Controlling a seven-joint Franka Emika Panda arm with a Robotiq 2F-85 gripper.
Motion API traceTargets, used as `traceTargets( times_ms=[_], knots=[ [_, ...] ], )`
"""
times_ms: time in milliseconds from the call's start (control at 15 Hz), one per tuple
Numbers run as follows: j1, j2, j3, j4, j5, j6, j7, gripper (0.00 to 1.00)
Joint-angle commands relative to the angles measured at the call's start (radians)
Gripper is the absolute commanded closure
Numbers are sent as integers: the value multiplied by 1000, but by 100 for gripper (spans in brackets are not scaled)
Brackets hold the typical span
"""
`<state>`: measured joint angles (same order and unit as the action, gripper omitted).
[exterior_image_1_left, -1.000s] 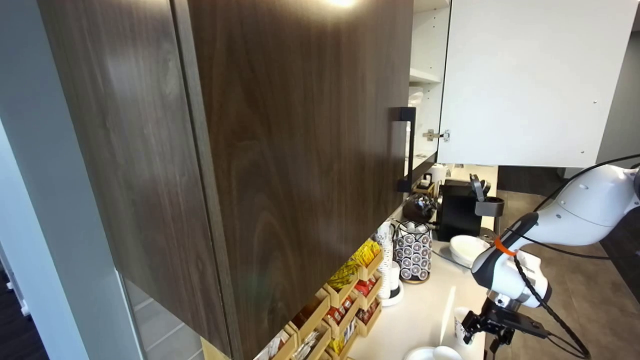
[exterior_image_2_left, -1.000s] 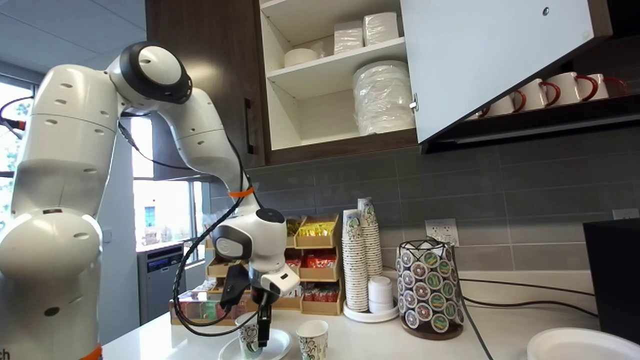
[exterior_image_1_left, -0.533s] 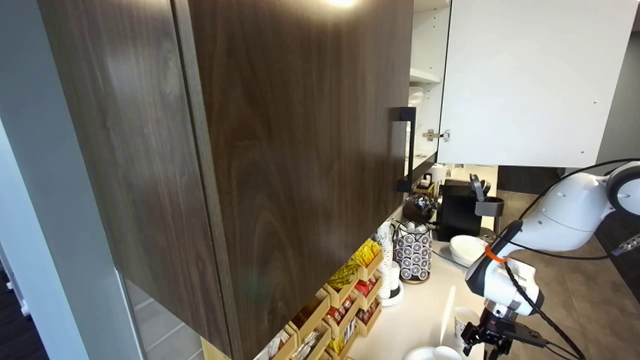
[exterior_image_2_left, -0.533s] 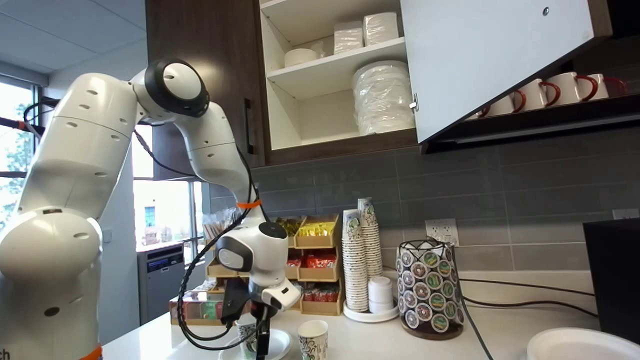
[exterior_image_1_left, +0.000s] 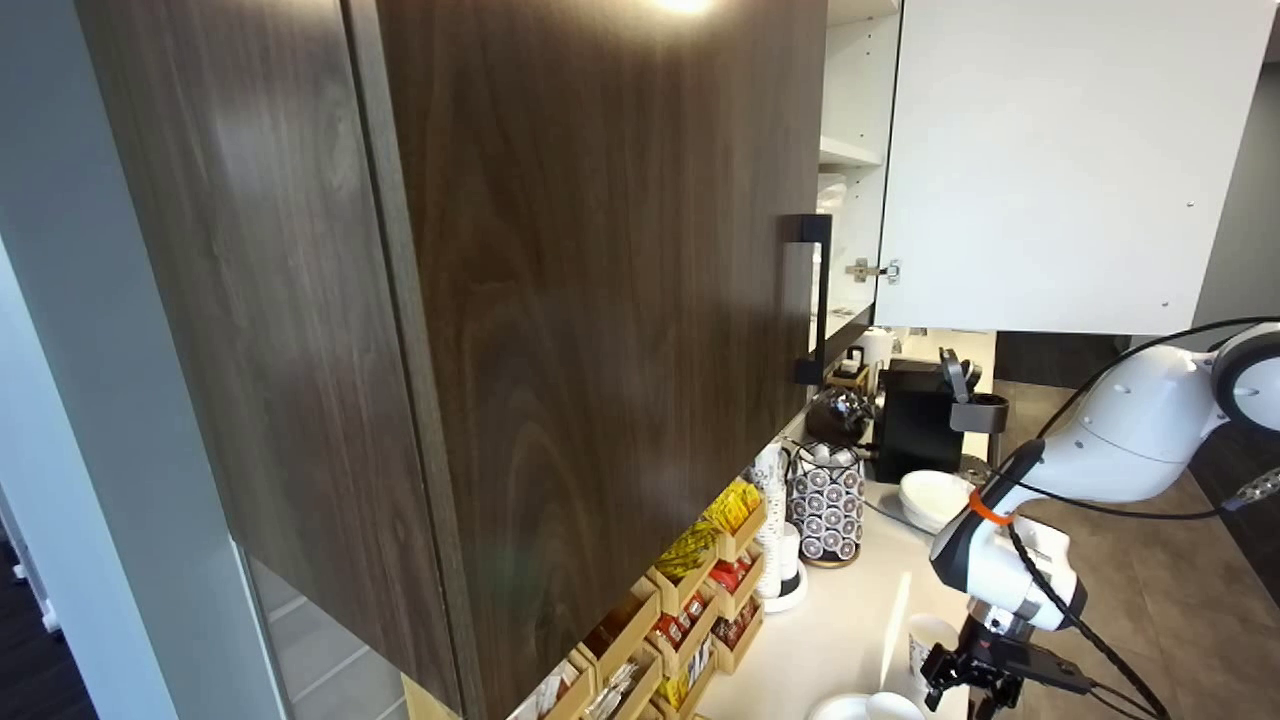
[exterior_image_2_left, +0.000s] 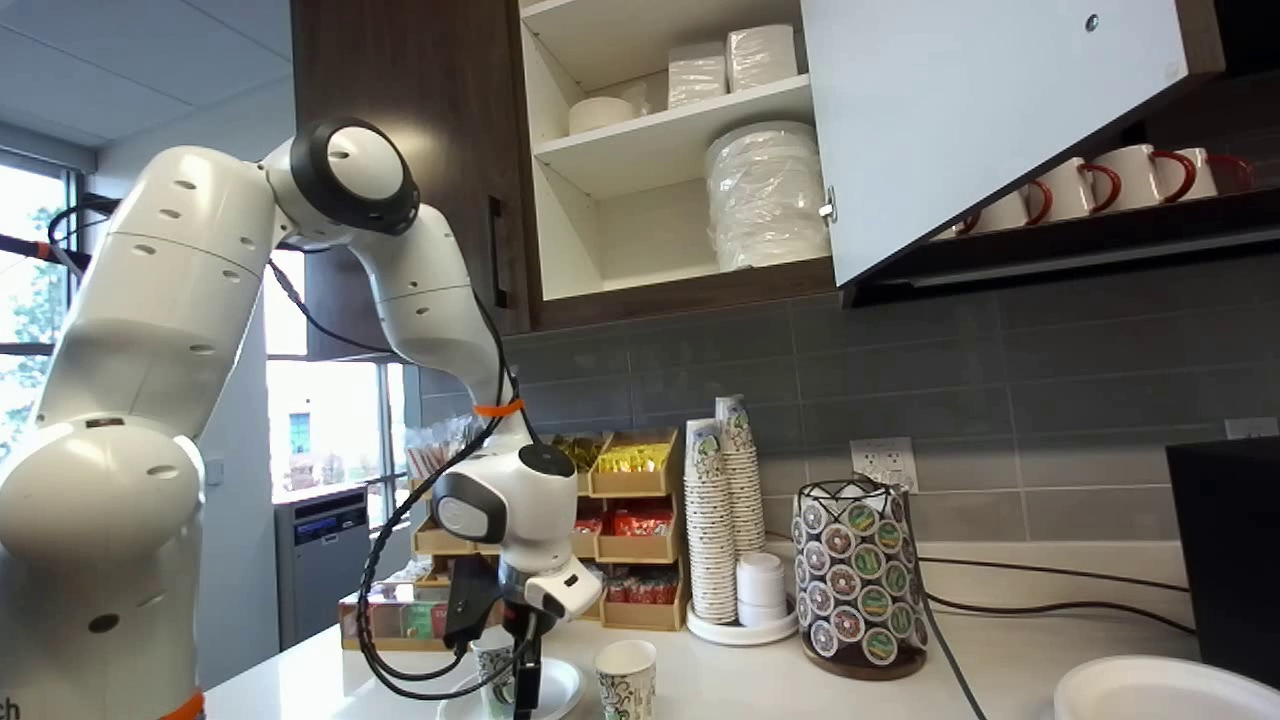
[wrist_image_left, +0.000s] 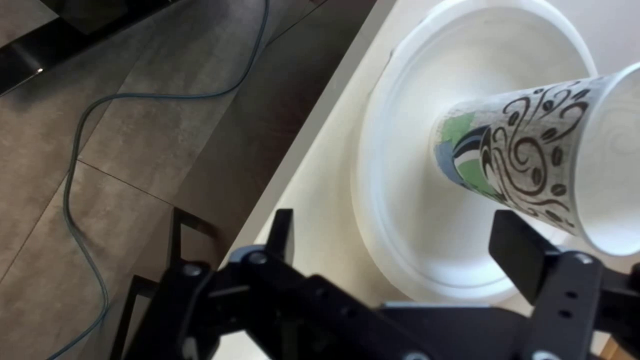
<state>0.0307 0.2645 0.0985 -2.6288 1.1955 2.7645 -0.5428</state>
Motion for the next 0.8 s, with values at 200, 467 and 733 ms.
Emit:
traceTargets(
  times_ms=[200, 467, 733],
  knots=[
    [-6, 41, 7, 14, 9, -6, -76, 0],
    [-5, 81, 10, 23, 3, -12, -108, 0],
    [-3, 125, 23, 44, 12, -3, -142, 0]
  ],
)
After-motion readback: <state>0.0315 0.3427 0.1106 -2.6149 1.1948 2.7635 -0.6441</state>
